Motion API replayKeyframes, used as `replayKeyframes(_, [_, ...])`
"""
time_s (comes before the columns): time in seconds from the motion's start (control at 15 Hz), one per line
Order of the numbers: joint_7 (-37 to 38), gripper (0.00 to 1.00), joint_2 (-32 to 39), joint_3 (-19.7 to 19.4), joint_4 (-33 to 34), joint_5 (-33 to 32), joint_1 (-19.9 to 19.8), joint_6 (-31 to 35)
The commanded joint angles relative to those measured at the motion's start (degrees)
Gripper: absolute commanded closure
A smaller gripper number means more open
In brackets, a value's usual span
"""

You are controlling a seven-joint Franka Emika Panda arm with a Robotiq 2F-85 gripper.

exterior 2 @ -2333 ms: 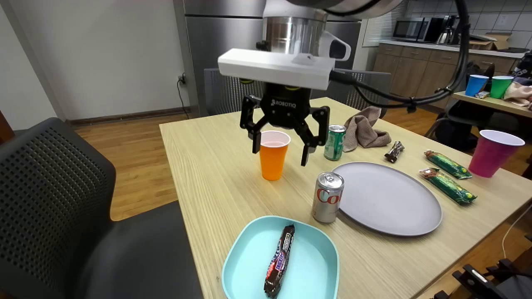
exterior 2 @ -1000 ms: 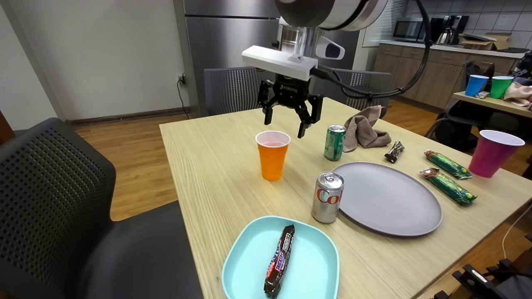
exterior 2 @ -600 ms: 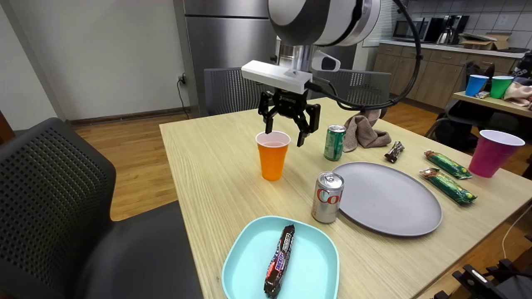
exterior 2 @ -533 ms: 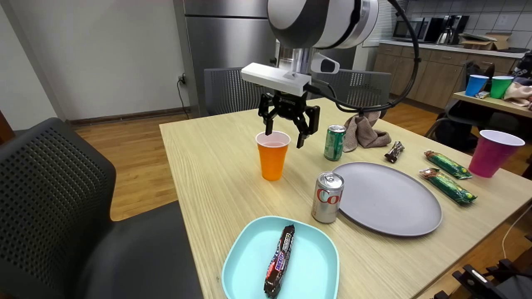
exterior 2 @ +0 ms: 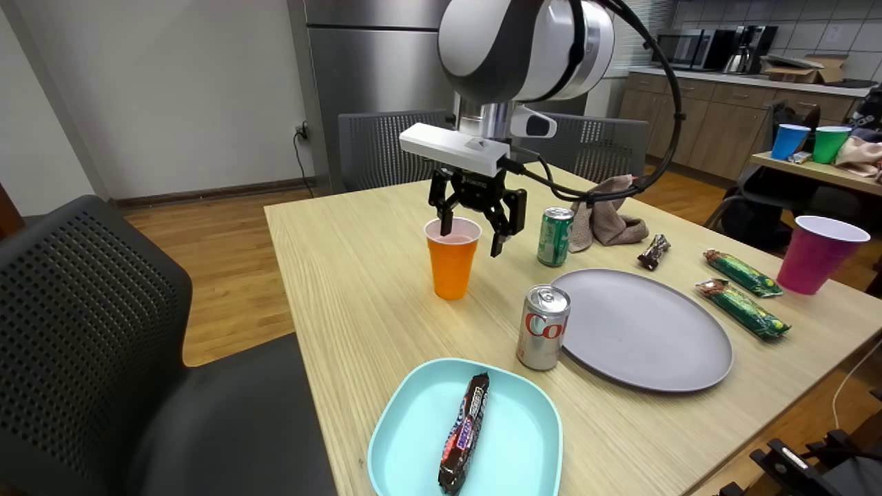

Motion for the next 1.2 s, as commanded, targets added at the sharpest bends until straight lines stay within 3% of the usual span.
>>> replayKeyframes(0.0, [2.06, 0.25, 0.81, -0.92, 1.39, -0.90, 1.27, -0.34])
replayKeyframes(0.07, [1.97, 0.26, 0.70, -0.91, 1.23, -0.83, 1.31, -0.28])
replayKeyframes(0.67, [1.83, 0.97, 0.19, -0.73, 0.82, -0.37, 1.42, 0.13])
replayKeyframes(1.13, [1.87, 0.99, -0.37, -0.82, 0.40, -0.34, 1.40, 0.81])
